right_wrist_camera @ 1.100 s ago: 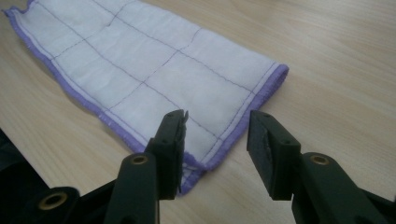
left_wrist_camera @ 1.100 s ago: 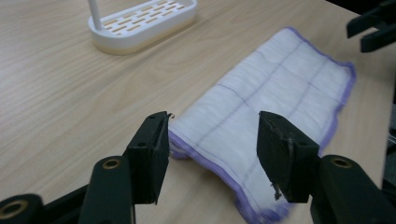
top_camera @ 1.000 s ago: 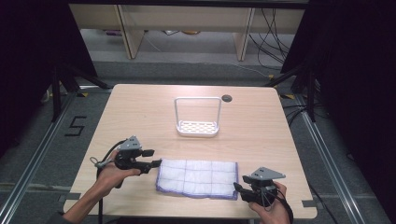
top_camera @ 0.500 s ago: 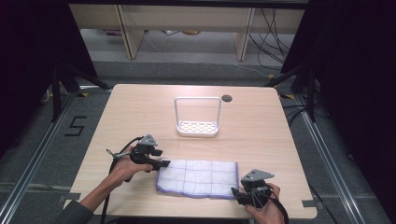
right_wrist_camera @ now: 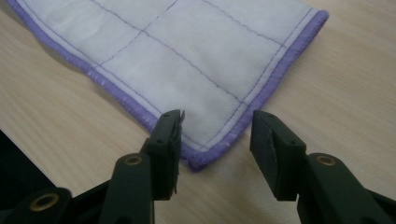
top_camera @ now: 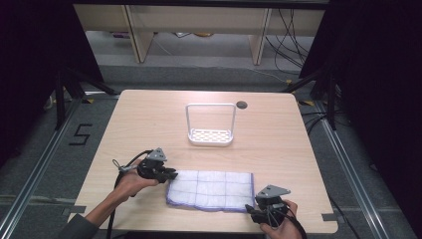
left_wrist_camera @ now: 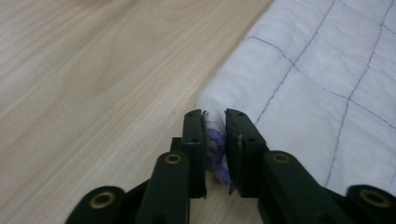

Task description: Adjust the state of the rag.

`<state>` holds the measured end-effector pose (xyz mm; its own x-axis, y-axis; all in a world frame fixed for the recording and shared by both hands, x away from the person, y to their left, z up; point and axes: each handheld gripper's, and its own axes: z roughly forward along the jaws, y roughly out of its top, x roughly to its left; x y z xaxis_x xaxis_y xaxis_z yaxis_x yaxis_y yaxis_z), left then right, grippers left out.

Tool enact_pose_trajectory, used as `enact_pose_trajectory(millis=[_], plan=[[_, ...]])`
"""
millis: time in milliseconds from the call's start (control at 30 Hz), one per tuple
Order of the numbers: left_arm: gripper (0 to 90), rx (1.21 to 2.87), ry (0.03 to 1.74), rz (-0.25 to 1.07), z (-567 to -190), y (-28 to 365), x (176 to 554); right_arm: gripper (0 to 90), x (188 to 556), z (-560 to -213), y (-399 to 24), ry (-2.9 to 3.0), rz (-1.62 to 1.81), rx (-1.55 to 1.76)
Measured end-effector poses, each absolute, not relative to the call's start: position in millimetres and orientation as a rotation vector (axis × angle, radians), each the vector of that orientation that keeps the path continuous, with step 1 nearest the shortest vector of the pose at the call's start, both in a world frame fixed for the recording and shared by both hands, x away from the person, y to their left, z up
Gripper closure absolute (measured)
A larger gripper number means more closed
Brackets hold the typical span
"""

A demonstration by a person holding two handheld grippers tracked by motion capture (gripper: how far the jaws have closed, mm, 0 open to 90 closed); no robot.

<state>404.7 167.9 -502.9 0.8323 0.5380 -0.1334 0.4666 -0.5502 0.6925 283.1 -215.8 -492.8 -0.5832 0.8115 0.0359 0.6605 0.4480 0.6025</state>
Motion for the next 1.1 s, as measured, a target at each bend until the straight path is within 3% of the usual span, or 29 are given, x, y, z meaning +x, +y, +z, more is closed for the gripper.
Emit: enact_pose_trajectory(millis=[133,333,500,800,1100], plan=[[84.2,2.258,0.710,0.126,-504.3,166.6,400.9,59.0,281.6,-496.5,-211.4,2.470,0.822,1.260],[85.8,2.263,0.708,0.123,-506.9,167.1,397.8,74.8,280.9,-496.8,-211.6,2.496,0.845,1.280],[86.0,2.272,0.700,0.123,-506.2,169.0,391.4,82.2,282.9,-497.7,-211.5,2.504,0.873,1.274],[86.2,2.265,0.666,0.124,-503.4,176.2,358.7,83.7,302.1,-490.4,-216.9,2.540,0.845,1.211],[86.2,2.182,0.668,0.015,-503.4,180.9,317.8,83.8,356.9,-469.6,-205.8,2.545,0.817,1.098]])
